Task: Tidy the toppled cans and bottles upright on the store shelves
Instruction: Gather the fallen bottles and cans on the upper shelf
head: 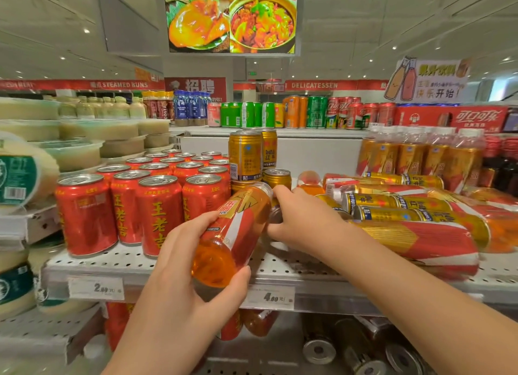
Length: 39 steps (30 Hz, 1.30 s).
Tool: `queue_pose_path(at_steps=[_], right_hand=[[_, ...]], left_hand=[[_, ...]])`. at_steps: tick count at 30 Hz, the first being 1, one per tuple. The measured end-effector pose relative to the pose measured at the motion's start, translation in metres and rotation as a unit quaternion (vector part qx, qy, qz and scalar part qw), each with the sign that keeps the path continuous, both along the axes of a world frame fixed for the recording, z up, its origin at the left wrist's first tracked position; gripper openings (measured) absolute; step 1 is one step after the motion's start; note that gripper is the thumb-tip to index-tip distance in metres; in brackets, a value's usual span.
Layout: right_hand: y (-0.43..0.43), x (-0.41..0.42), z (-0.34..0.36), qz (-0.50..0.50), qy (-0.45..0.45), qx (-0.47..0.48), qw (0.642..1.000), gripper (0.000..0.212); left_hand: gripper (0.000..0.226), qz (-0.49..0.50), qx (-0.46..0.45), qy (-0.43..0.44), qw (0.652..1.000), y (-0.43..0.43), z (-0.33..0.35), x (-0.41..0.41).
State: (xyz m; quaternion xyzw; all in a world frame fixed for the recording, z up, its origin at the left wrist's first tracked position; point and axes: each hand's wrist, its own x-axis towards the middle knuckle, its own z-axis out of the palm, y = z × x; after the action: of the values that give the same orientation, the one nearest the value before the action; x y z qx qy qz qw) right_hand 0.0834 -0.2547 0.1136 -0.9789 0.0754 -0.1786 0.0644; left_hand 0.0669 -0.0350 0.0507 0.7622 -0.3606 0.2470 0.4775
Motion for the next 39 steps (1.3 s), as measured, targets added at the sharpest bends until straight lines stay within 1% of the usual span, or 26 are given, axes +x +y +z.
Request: queue_pose_path(at_steps=[2,4,6,10,15,19,22,23,24,25,27,28,30,32,35,37,38,39], right_hand=[[-0.002,-0.004,0.005,0.031,0.001,0.051,0.998,0.05],[-0.004,-0.012,0.011,0.052,-0.018,0.089,0.994,0.05],[-0.008,-0.022,0.02,0.062,-0.052,0.087,0.993,0.048],[-0.031,-0.054,0.036,0.053,-0.134,0.085,0.986,0.057],[-0.079,-0.113,0.038,0.023,-0.245,0.109,0.963,0.041],[-0.131,-0.163,0.029,-0.007,-0.305,0.128,0.944,0.028],[-0.173,-0.187,0.02,-0.018,-0.318,0.136,0.938,0.024],[-0.188,-0.195,0.016,-0.021,-0.323,0.141,0.935,0.024],[-0.204,-0.204,0.013,-0.024,-0.331,0.149,0.931,0.024],[-0.22,-0.214,0.009,-0.029,-0.338,0.158,0.927,0.024],[-0.256,-0.234,0.001,-0.037,-0.338,0.172,0.924,0.023],[-0.273,-0.244,-0.003,-0.043,-0.333,0.169,0.927,0.024],[-0.304,-0.261,-0.009,-0.059,-0.326,0.15,0.932,0.024],[-0.326,-0.274,-0.013,-0.062,-0.325,0.135,0.934,0.024],[-0.347,-0.284,-0.017,-0.033,-0.311,0.125,0.942,0.019],[-0.355,-0.284,-0.019,-0.005,-0.295,0.122,0.948,0.02],[-0.359,-0.283,-0.02,0.005,-0.286,0.131,0.949,0.022],[-0.362,-0.282,-0.021,0.012,-0.276,0.149,0.949,0.023]], left_hand=[[0.072,-0.002,-0.007,-0.01,1.0,-0.001,0.001,0.001],[0.073,-0.003,-0.018,-0.017,1.0,-0.003,0.002,0.001],[0.076,-0.008,-0.034,-0.014,0.999,-0.005,0.004,-0.001],[0.077,-0.045,-0.063,0.0,0.997,-0.024,0.014,-0.006],[0.079,-0.111,-0.077,0.011,0.991,-0.074,0.023,-0.023],[0.078,-0.17,-0.067,0.008,0.983,-0.124,0.03,-0.053],[0.079,-0.192,-0.029,-0.028,0.98,-0.175,0.033,-0.075],[0.077,-0.195,-0.029,-0.026,0.98,-0.198,0.034,-0.08],[0.074,-0.204,-0.045,0.011,0.978,-0.221,0.04,-0.089],[0.072,-0.202,-0.036,0.03,0.978,-0.24,0.044,-0.101],[0.073,-0.212,0.015,-0.065,0.975,-0.274,0.043,-0.128],[0.073,-0.205,0.028,-0.096,0.974,-0.288,0.04,-0.142],[0.073,-0.207,0.043,-0.076,0.974,-0.316,0.036,-0.165],[0.073,-0.194,0.056,-0.087,0.976,-0.352,0.034,-0.174],[0.075,-0.2,0.079,-0.048,0.975,-0.383,0.028,-0.186],[0.077,-0.201,0.098,-0.014,0.975,-0.393,0.017,-0.191],[0.084,-0.198,0.119,0.002,0.973,-0.408,0.022,-0.19],[0.103,-0.207,0.16,0.037,0.965,-0.41,0.024,-0.191]])
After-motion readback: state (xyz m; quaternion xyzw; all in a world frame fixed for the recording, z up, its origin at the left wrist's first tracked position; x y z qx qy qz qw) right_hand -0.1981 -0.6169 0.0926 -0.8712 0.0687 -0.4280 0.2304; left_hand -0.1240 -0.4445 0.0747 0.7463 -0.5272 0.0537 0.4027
